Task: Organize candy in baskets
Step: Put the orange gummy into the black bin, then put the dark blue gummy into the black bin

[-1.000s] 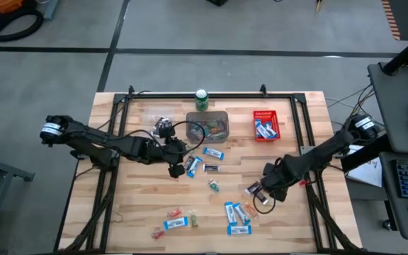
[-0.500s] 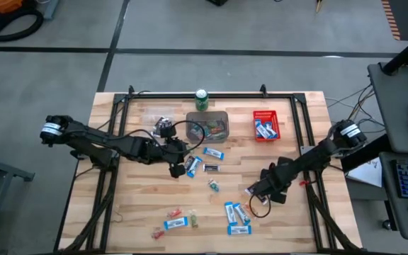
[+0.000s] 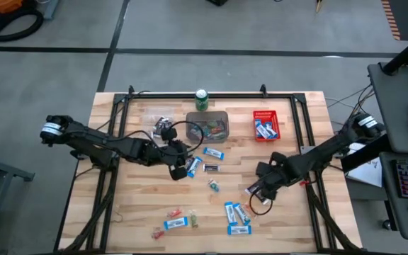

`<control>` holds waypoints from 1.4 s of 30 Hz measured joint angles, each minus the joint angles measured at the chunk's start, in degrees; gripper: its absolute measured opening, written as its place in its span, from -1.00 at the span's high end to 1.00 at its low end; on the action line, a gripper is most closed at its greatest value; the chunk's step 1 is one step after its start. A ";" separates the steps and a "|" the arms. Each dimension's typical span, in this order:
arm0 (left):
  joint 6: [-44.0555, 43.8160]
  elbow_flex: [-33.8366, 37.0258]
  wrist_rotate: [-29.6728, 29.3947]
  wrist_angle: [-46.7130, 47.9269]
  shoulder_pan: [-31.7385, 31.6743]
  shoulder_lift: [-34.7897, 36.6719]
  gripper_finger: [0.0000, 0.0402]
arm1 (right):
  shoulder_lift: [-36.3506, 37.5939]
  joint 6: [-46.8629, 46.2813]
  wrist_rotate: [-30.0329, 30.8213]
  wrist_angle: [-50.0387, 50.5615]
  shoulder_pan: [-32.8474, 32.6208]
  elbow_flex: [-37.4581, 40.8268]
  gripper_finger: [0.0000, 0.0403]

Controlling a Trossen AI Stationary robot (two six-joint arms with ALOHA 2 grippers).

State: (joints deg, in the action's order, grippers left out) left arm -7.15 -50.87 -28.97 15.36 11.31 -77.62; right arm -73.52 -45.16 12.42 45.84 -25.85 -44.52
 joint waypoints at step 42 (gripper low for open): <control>-5.85 1.99 0.04 -4.38 7.45 -6.27 0.34 | -16.71 28.19 16.48 -78.66 30.27 -0.10 0.70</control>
State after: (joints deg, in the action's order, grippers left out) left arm -13.00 -48.88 -28.93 10.98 18.76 -83.90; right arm -90.24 -16.97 28.90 -32.82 4.42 -44.62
